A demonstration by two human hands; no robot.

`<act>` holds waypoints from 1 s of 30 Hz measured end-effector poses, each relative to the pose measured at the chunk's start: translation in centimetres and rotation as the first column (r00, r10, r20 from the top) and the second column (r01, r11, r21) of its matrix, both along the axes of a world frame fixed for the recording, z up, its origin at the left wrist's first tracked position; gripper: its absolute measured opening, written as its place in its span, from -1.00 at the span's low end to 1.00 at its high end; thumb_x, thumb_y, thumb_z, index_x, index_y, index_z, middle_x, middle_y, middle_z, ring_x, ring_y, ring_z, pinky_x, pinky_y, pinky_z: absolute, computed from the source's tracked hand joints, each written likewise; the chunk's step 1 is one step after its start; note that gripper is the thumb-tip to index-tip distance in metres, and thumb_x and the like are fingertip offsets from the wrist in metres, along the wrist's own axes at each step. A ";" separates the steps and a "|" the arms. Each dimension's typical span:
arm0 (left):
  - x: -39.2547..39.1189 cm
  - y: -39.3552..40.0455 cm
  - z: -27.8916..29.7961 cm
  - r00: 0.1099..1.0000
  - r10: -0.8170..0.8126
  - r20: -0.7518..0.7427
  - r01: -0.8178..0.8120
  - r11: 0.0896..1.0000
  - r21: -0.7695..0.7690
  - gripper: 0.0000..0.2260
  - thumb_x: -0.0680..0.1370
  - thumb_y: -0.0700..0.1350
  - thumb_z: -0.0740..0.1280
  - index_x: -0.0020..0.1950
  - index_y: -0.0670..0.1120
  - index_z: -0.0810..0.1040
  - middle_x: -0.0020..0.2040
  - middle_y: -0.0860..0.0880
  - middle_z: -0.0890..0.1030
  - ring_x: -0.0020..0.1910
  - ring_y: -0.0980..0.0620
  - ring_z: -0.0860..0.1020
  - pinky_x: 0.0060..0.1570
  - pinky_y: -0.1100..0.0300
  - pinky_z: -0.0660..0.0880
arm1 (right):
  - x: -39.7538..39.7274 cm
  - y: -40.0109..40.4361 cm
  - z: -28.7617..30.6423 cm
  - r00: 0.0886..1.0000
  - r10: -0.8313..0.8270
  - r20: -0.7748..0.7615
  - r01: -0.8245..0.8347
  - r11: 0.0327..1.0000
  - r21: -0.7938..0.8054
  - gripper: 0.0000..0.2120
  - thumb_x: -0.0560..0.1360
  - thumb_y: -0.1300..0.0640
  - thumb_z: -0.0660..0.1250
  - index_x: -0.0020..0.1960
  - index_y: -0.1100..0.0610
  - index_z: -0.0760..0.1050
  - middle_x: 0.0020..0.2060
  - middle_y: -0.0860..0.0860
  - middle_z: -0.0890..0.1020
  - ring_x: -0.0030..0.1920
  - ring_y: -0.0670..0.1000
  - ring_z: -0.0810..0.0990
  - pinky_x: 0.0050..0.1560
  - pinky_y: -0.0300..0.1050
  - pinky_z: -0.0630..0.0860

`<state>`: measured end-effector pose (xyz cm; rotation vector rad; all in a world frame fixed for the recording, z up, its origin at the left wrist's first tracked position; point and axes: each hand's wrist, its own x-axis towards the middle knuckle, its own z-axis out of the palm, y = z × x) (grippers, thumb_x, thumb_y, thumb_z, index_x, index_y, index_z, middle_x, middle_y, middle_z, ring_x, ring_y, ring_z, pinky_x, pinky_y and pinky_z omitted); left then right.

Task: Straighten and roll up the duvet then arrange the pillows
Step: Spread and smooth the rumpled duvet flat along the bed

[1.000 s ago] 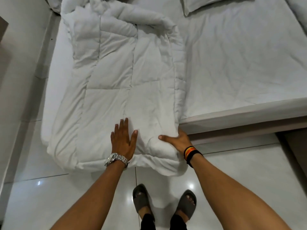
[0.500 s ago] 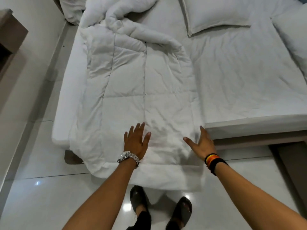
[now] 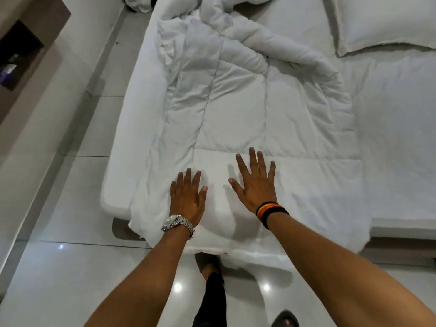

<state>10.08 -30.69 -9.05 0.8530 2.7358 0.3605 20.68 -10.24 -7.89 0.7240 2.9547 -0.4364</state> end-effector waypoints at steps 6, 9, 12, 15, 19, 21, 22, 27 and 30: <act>-8.3 -0.9 -4.5 0.985 -0.116 -0.124 0.114 0.993 -0.024 -0.43 0.71 0.15 0.04 0.71 0.02 0.13 0.72 -0.13 -0.01 0.70 -0.15 -0.06 0.60 -0.28 -0.17 | -7.9 -1.0 -5.6 0.981 -0.078 0.177 0.074 0.997 0.033 -0.24 0.64 -0.42 -0.16 0.73 -0.10 -0.20 0.71 0.10 -0.25 0.70 0.21 -0.25 0.57 0.48 -0.23; -12.2 -0.3 -4.5 0.983 0.072 -0.168 -0.058 0.995 0.083 -0.37 0.69 0.19 0.10 0.72 -0.01 0.09 0.72 -0.17 0.01 0.70 -0.19 -0.05 0.60 -0.29 -0.19 | -8.4 -1.5 -6.5 0.976 -0.122 0.178 0.116 0.992 0.044 -0.23 0.63 -0.43 -0.18 0.73 -0.10 -0.18 0.71 0.10 -0.24 0.70 0.19 -0.26 0.56 0.49 -0.28; -18.7 2.0 -3.4 0.955 0.293 0.053 -0.298 0.936 0.187 -0.22 0.66 0.31 0.16 0.73 -0.06 -0.01 0.72 -0.20 -0.01 0.69 -0.22 -0.03 0.61 -0.26 -0.11 | -10.0 -1.2 -5.8 0.984 -0.130 0.124 0.128 0.992 0.021 -0.21 0.62 -0.44 -0.17 0.73 -0.10 -0.14 0.72 0.11 -0.20 0.71 0.17 -0.24 0.56 0.48 -0.29; -24.8 5.0 -2.2 0.855 0.340 0.392 -0.458 0.850 0.260 0.02 0.50 0.47 0.28 0.73 0.03 -0.15 0.71 -0.15 0.11 0.64 -0.22 0.17 0.57 -0.20 0.10 | -13.0 -0.7 -5.1 0.988 -0.138 0.065 0.138 0.990 0.002 -0.21 0.61 -0.45 -0.17 0.73 -0.11 -0.13 0.72 0.11 -0.17 0.71 0.18 -0.22 0.57 0.49 -0.28; -27.1 8.9 -1.6 0.805 0.350 0.479 -0.465 0.873 0.145 0.20 0.34 0.53 0.41 0.71 0.09 -0.21 0.60 -0.18 0.34 0.48 -0.30 0.42 0.36 -0.12 0.42 | -16.3 -0.3 -4.4 0.984 -0.135 0.119 0.140 0.990 -0.032 -0.22 0.61 -0.46 -0.21 0.72 -0.14 -0.19 0.71 0.11 -0.22 0.70 0.18 -0.27 0.55 0.50 -0.29; -27.4 9.3 -1.9 0.854 0.317 0.413 -0.423 0.884 0.198 0.02 0.44 0.42 0.43 0.70 0.05 0.00 0.39 -0.17 0.57 0.27 -0.26 0.60 0.05 0.02 0.53 | -17.4 -0.6 -4.1 0.979 -0.143 0.142 0.148 0.989 -0.023 -0.22 0.59 -0.45 -0.21 0.72 -0.15 -0.22 0.71 0.10 -0.24 0.70 0.18 -0.29 0.55 0.51 -0.27; -27.9 8.8 -1.8 0.878 0.316 0.361 -0.419 0.871 0.257 -0.11 0.48 0.37 0.43 0.66 0.04 0.13 0.27 -0.15 0.64 0.16 -0.23 0.64 -0.05 0.06 0.52 | -18.1 -0.9 -3.8 0.981 -0.146 0.131 0.151 0.988 -0.030 -0.22 0.60 -0.45 -0.19 0.72 -0.16 -0.23 0.71 0.10 -0.25 0.70 0.18 -0.29 0.55 0.51 -0.27; -30.7 1.2 -1.6 0.908 0.371 0.194 -0.419 0.816 0.398 -0.45 0.55 0.34 0.36 0.43 0.16 0.27 -0.27 0.00 0.63 -0.33 -0.04 0.62 -0.41 0.18 0.41 | -21.8 -3.6 -3.5 0.994 -0.109 -0.003 0.108 0.993 -0.047 -0.26 0.65 -0.43 -0.13 0.73 -0.15 -0.17 0.71 0.06 -0.23 0.71 0.13 -0.25 0.58 0.44 -0.32; -31.4 -2.6 -3.3 0.885 0.416 0.207 -0.461 0.845 0.271 -0.38 0.55 0.37 0.32 0.49 0.13 0.23 -0.23 -0.06 0.64 -0.30 -0.14 0.64 -0.40 0.14 0.41 | -23.1 -5.9 -5.1 0.989 -0.041 0.145 0.048 0.998 -0.043 -0.22 0.59 -0.48 -0.29 0.72 -0.17 -0.23 0.67 0.01 -0.37 0.69 0.11 -0.33 0.57 0.43 -0.31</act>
